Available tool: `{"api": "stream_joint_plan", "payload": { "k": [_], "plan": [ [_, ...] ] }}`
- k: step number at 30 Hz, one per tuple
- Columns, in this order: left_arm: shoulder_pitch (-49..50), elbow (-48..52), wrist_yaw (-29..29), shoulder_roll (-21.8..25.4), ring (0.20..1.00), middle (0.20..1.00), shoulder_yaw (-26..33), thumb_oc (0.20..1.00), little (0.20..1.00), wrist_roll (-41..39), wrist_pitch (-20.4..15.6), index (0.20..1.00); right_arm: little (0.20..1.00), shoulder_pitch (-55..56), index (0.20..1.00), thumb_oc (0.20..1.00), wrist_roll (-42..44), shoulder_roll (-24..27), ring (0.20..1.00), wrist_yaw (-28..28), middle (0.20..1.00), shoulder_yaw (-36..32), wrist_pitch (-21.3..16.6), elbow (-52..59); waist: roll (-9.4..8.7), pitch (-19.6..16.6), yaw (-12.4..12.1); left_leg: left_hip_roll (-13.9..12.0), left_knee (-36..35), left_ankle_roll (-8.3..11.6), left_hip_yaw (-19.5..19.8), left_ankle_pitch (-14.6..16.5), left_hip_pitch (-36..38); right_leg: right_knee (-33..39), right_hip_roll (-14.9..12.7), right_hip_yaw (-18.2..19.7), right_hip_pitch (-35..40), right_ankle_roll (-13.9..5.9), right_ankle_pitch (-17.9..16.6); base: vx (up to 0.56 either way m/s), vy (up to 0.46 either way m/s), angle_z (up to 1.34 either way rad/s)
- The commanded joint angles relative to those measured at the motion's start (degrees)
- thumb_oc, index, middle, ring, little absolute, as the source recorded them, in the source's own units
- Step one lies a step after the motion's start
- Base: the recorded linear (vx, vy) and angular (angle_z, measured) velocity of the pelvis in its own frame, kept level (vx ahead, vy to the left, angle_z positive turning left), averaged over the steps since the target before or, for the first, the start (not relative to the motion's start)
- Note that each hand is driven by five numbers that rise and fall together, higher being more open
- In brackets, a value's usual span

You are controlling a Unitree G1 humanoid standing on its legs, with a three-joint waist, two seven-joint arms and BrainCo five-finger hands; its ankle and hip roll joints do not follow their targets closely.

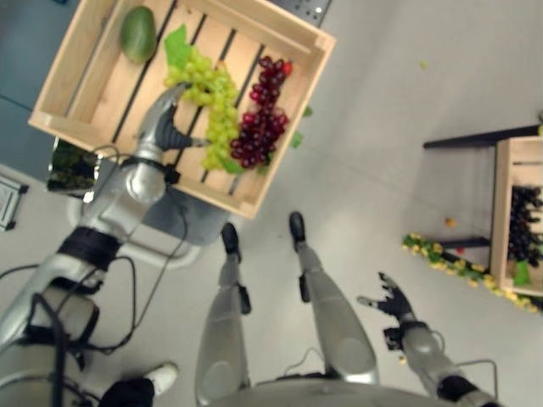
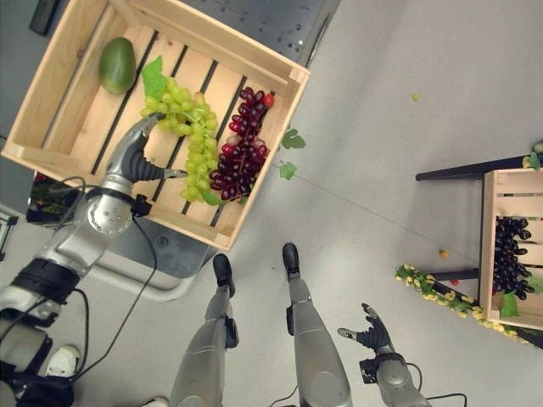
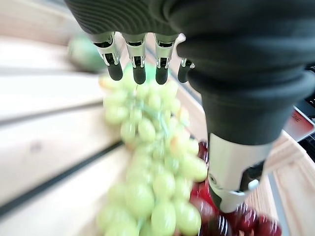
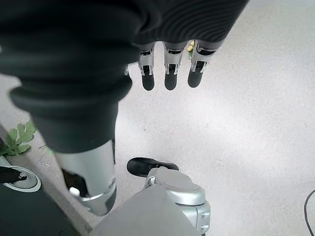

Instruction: Pick up the fruits from the basket on one side to the basket on the other side

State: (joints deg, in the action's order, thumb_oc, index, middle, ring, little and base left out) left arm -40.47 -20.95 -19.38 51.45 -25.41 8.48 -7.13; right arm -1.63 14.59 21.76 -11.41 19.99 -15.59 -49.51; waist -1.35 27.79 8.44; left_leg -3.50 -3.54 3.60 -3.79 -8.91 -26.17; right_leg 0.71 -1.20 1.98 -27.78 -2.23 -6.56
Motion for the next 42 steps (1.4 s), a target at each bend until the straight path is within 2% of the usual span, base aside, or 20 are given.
{"api": "stream_joint_plan", "payload": {
  "k": [1, 7, 9, 12, 14, 19, 28, 42],
  "plan": [
    [0.57, 4.97, -2.18, 3.68, 1.0, 1.0, 4.19, 1.0, 1.0, 5.9, -2.42, 1.0, 1.0, 5.46, 1.0, 1.0, -0.73, 2.43, 1.0, 0.37, 1.0, -1.81, -1.64, 2.67, -0.99, -1.68, 0.29, 2.56, 1.87, 0.0, 2.8, 1.63, -3.49, 3.13, 0.04, 1.32, -3.13, -4.21, -3.49, 0.0, 0.0, 0.0],
    [-0.52, 8.36, -2.67, 7.59, 1.0, 1.0, 3.83, 1.0, 1.0, 12.62, -2.09, 1.0, 1.0, 5.46, 1.0, 1.0, -1.06, 2.76, 1.0, 0.65, 1.0, -1.87, -1.75, 2.36, -0.75, -1.85, 0.22, 2.53, 1.76, 0.02, 2.91, 1.63, -3.6, 3.2, 0.13, 1.44, -3.17, -4.23, -3.41, -0.01, -0.001, 0.0],
    [-3.65, 8.4, -3.84, 9.55, 1.0, 1.0, 1.73, 1.0, 1.0, 16.81, -1.7, 1.0, 1.0, 5.42, 1.0, 1.0, -1.36, 3.32, 1.0, 0.73, 1.0, -1.56, -1.88, 2.4, -0.65, -2.07, 0.44, 2.52, 1.84, -0.04, 2.89, 1.63, -3.8, 3.19, 0.12, 1.45, -3.32, -4.2, -3.49, 0.0, 0.0, 0.0],
    [-6.33, 7.5, -4.41, 10.3, 1.0, 1.0, -0.41, 1.0, 1.0, 18.96, -1.3, 1.0, 1.0, 5.57, 1.0, 1.0, -1.33, 3.43, 1.0, 0.84, 1.0, -1.49, -1.91, 2.49, -0.52, -2.06, 0.48, 2.46, 1.89, -0.12, 2.83, 2.07, -3.51, 3.09, 0.22, 1.42, -3.05, -4.2, -3.12, 0.0, 0.0, 0.0],
    [-10.59, 5.24, -4.54, 10.64, 1.0, 1.0, -3.86, 1.0, 1.0, 20.98, -0.62, 1.0, 1.0, 5.44, 1.0, 1.0, -1.53, 3.84, 1.0, 0.75, 1.0, -1.28, -1.97, 2.38, -0.43, -2.2, 0.81, 2.52, 1.86, -0.09, 2.8, 1.57, -3.81, 3.14, 0.12, 1.51, -3.31, -4.24, -3.54, 0.0, 0.0, 0.0],
    [-17.01, 0.82, -4.96, 9.75, 1.0, 1.0, -10.05, 1.0, 1.0, 23.42, 0.41, 1.0, 1.0, 5.17, 1.0, 1.0, -1.61, 3.89, 1.0, 0.51, 1.0, -0.84, -1.95, 1.67, -0.13, -2.35, 1.02, 2.59, 1.84, -0.1, 2.63, 1.51, -3.74, 3.06, 0.03, 1.55, -3.43, -4.33, -3.58, 0.0, 0.0, 0.0],
    [-25.63, -7.23, -4.0, 5.21, 1.0, 1.0, -21.48, 1.0, 1.0, 28.93, 1.71, 1.0, 1.0, 5.74, 1.0, 1.0, -0.66, 4.59, 1.0, 0.26, 1.0, -0.39, -2.23, 1.43, 0.55, -2.14, 2.05, 2.93, 2.14, -0.3, 1.68, 1.82, -3.61, 2.95, -0.07, 2.4, -3.69, -4.56, -3.79, 0.0, 0.002, 0.0],
    [-27.99, -18.71, -3.86, 2.68, 1.0, 1.0, -25.83, 1.0, 1.0, 30.33, 3.7, 1.0, 1.0, 7.85, 1.0, 1.0, -0.39, 6.25, 1.0, -0.58, 1.0, -2.05, -2.42, 3.26, 1.46, -1.79, 3.57, 2.73, 3.0, -0.48, -0.36, 3.03, -3.48, 3.0, 0.51, 4.28, -4.25, -4.91, -3.91, 0.01, 0.023, -0.12]
  ]
}}
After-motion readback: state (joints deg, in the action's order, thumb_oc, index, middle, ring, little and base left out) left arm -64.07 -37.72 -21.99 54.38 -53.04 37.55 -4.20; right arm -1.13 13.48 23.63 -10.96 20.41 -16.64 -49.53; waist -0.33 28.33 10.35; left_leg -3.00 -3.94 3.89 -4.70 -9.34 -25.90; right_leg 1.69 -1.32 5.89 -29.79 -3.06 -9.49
